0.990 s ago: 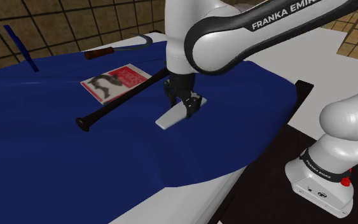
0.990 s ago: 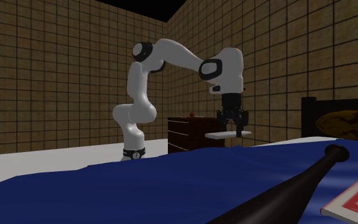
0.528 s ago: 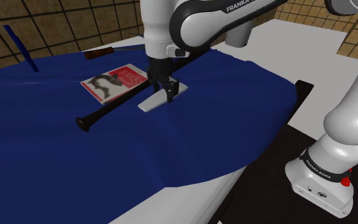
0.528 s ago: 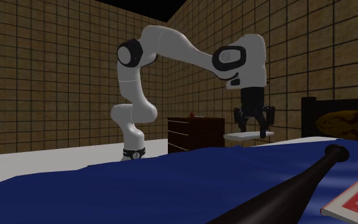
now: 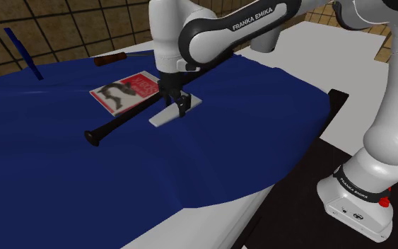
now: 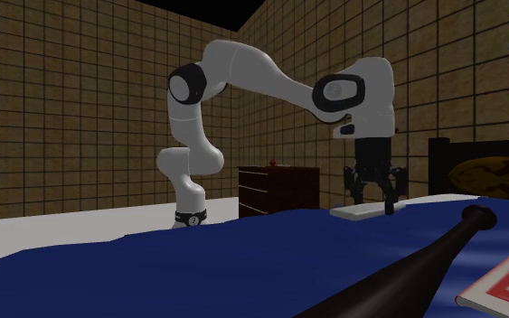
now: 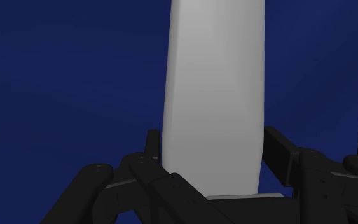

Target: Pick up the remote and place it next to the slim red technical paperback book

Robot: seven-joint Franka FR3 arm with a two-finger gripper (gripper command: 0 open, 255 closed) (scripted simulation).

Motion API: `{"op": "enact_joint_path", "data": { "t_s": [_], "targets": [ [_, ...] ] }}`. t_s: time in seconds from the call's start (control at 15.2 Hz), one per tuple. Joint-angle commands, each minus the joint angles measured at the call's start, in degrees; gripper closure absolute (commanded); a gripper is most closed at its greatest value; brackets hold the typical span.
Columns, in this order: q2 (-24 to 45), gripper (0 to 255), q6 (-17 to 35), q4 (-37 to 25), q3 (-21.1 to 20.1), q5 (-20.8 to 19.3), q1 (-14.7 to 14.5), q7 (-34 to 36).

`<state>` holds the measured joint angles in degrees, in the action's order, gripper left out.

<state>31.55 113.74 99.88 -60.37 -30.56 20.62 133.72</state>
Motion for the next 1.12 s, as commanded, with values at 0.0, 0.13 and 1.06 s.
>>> {"op": "enact_joint_path", "data": {
  "t_s": [0.0,0.13,1.06],
  "targets": [
    [0.7,255,1.2,0.7,0.6,-0.8,-0.4,0.5],
    [1.4,255,2.3,1.4,1.2,-1.5,-0.8,1.0],
    [2.8,0,4.5,2.5,2.6,-3.1,-1.6,1.9]
  ]
}}
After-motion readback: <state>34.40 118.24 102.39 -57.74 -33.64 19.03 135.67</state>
